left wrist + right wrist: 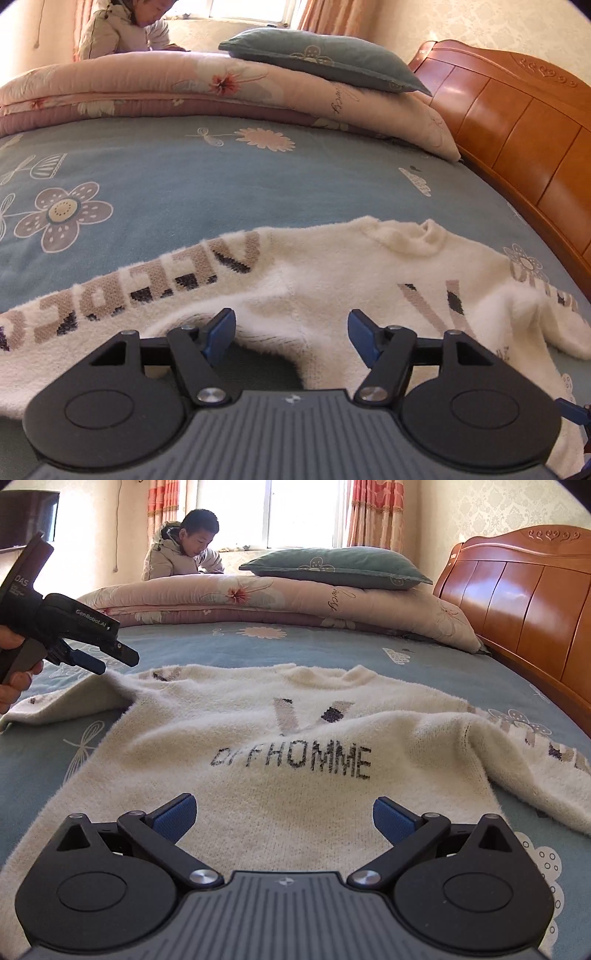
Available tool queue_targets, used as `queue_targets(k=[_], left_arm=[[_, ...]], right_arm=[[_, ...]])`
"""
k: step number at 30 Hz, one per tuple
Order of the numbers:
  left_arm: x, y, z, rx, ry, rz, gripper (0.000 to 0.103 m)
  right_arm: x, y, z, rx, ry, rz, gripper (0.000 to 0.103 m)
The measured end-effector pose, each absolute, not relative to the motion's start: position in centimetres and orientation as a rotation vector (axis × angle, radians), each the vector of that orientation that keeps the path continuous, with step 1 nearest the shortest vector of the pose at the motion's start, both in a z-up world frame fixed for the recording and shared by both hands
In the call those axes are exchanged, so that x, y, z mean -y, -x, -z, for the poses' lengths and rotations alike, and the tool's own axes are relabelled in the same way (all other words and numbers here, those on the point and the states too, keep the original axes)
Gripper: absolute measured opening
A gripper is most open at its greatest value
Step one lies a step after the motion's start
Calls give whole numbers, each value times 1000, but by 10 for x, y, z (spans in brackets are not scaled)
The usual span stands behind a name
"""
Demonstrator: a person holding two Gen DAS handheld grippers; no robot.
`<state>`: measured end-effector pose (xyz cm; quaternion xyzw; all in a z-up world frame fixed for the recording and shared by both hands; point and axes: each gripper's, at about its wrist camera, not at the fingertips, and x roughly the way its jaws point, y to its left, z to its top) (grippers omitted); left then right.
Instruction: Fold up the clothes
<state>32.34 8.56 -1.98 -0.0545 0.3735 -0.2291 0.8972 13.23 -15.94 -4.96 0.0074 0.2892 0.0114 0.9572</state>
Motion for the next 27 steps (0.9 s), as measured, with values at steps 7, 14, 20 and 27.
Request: queue_targets(k=[7,14,20,27], left_arm=[[-34,-316,42,-839,181,740,78],[-34,-328,70,-918,179,626,70],[-36,-331,83,-940,148,522,68],[-18,-298,66,-879,56,540,78]], right_arm=[[178,-212,51,-607,-102,-148,103],[188,-241,99,-731,-52,-139,101],[216,-197,93,-772,-43,-37,101],[262,-204,68,-687,-68,90,101]])
